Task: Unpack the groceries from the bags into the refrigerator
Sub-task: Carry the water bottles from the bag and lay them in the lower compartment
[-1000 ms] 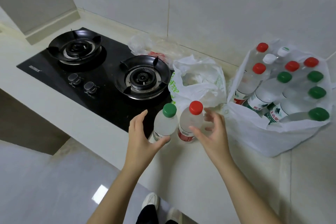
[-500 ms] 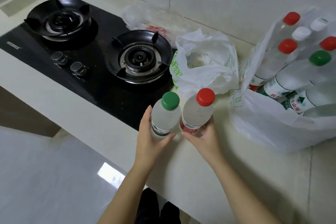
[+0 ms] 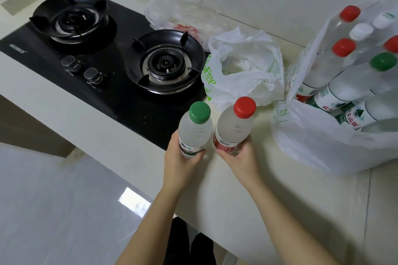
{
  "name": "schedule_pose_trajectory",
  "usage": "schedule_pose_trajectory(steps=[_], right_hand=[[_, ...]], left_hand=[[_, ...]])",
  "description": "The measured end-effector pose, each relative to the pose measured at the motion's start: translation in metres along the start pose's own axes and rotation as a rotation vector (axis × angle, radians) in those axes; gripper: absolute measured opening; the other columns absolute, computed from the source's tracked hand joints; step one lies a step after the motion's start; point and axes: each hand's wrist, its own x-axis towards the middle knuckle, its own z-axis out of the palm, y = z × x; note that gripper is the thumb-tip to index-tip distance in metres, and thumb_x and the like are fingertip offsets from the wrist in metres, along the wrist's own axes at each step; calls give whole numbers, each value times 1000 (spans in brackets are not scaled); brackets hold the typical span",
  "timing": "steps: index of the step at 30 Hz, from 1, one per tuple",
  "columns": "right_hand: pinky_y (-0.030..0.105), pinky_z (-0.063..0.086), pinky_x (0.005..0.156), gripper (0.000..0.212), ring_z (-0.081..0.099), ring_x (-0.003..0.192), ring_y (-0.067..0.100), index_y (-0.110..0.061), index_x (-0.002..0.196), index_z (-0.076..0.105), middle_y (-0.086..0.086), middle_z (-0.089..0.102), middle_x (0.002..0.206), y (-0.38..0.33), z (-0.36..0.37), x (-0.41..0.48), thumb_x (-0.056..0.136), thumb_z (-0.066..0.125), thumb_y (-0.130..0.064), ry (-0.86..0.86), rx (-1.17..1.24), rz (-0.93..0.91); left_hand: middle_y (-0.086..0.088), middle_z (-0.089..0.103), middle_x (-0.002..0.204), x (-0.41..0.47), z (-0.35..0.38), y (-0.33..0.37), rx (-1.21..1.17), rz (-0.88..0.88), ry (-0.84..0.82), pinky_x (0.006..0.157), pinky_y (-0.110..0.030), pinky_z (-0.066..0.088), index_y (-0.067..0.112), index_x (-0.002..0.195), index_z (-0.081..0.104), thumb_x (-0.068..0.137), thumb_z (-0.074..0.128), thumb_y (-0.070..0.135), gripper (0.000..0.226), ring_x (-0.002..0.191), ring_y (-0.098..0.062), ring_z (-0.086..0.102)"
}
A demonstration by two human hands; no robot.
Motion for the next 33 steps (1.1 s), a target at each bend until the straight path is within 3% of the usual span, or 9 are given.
schedule_pose_trajectory(steps=[6, 9, 12, 15, 17, 19, 23, 29, 33], right_hand=[[21, 50, 77, 56, 66, 88, 3, -24, 112, 57, -18, 70, 98, -20, -1, -8, 70, 84, 0, -3, 28, 12], [32, 53, 84, 56, 68, 94, 9, -31, 113, 57, -13, 71, 103, -45, -2, -8, 70, 85, -8, 7, 67, -15], [39, 55, 91, 59, 69, 100, 12, -22, 120, 56, -10, 71, 108, -85, -2, -2, 71, 86, -9, 16, 131, -79], [27, 55, 86, 58, 65, 94, -4, -23, 119, 55, -25, 68, 103, -138, -2, 4, 72, 85, -7, 37, 153, -188], [28, 55, 88, 63, 64, 100, -5, -22, 124, 54, -28, 66, 105, -175, -5, 6, 71, 86, -10, 48, 148, -263], [35, 55, 91, 69, 64, 102, -1, -18, 128, 52, -24, 66, 108, -212, -8, 5, 70, 87, -13, 59, 149, -333], [52, 57, 83, 77, 64, 103, 11, -26, 130, 47, -17, 63, 112, -273, -12, -8, 65, 88, -26, 96, 149, -479], [36, 55, 94, 76, 63, 109, 6, -24, 135, 48, -12, 64, 121, -309, -16, -35, 69, 86, -23, 78, 152, -577], [40, 55, 94, 77, 63, 110, 10, -21, 136, 49, -8, 64, 123, -313, -12, -49, 68, 85, -30, 67, 173, -587]], left_hand=[[12, 64, 111, -10, -8, 13, -28, -14, 58, 77, -7, 45, 31, 115, 53, 71, 84, 13, 56, 98, 5, 60], [11, 64, 108, -10, -20, 34, -62, 15, 110, 78, -17, 49, 27, 114, 55, 70, 84, 15, 53, 98, -5, 62], [14, 65, 107, -4, -39, 69, -99, 63, 172, 78, -23, 52, 27, 116, 56, 69, 84, 17, 55, 98, -7, 63], [15, 69, 101, 1, -61, 112, -170, 105, 248, 75, -20, 52, 26, 113, 58, 69, 85, 19, 53, 93, -4, 65], [16, 70, 99, 3, -77, 144, -202, 141, 285, 74, -16, 51, 27, 112, 59, 69, 86, 21, 51, 92, -2, 66], [16, 70, 97, 2, -95, 176, -211, 198, 325, 69, -8, 46, 27, 111, 60, 69, 85, 22, 49, 89, 3, 64], [19, 69, 95, -8, -130, 228, -214, 293, 400, 71, -8, 47, 30, 115, 59, 70, 84, 26, 51, 87, 6, 63], [21, 66, 93, -38, -158, 258, -260, 333, 489, 66, -1, 43, 30, 118, 55, 71, 83, 27, 55, 85, 12, 60], [22, 67, 94, -54, -170, 258, -274, 344, 499, 67, -1, 43, 29, 118, 57, 70, 83, 24, 55, 87, 11, 61]])
